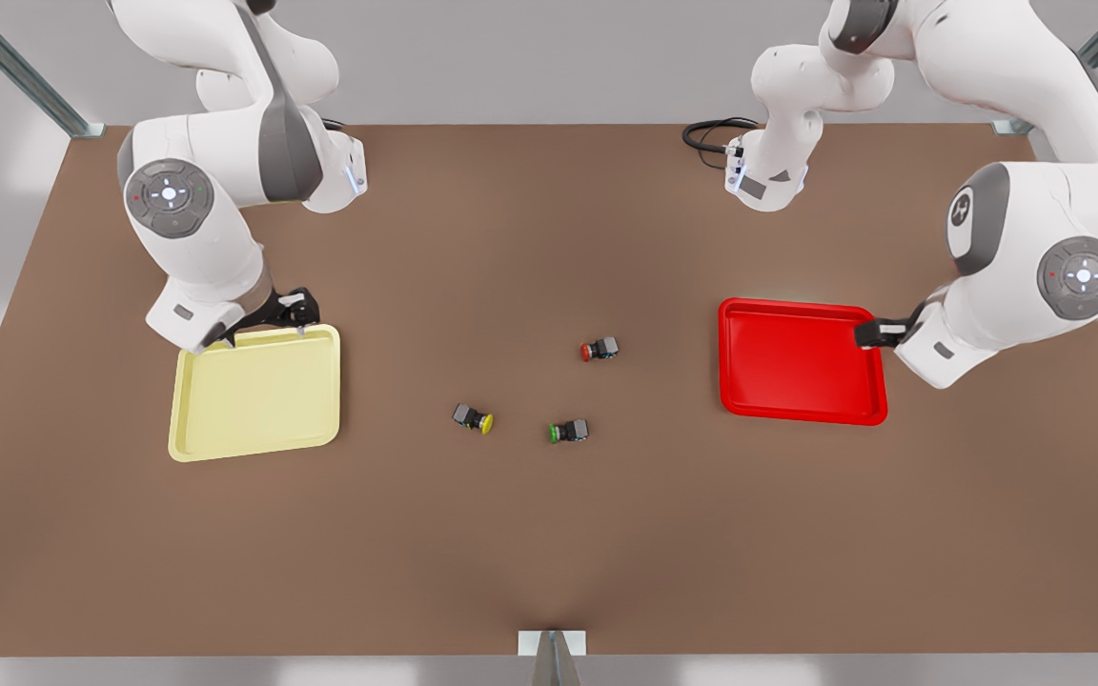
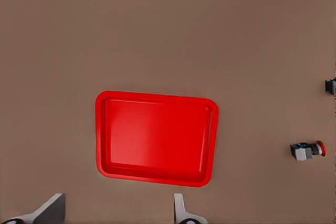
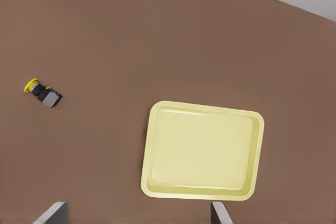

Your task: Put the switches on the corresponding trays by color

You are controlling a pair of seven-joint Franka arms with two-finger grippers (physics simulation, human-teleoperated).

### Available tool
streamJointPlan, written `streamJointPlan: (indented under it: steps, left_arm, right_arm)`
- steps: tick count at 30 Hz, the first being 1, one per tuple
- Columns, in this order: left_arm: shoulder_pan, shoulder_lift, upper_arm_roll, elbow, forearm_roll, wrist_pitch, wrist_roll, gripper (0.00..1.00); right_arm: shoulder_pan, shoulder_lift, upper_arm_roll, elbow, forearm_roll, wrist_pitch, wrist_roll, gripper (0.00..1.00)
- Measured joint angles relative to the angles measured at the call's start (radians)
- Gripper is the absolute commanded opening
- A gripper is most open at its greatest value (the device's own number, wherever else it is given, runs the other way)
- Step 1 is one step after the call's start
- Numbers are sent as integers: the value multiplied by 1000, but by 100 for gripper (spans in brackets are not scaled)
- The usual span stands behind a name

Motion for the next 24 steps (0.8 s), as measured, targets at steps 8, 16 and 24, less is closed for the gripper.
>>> streamJointPlan:
  steps: [8,16,24]
  left_arm:
    - [-65,52,-113,2,-10,36,-172,100]
    - [-213,266,-123,125,-6,187,-354,100]
    - [-322,335,-146,118,-13,338,-445,100]
  right_arm:
    - [136,387,125,28,9,448,-239,100]
    - [131,491,124,4,94,508,-430,100]
    - [131,526,122,-93,96,639,-422,100]
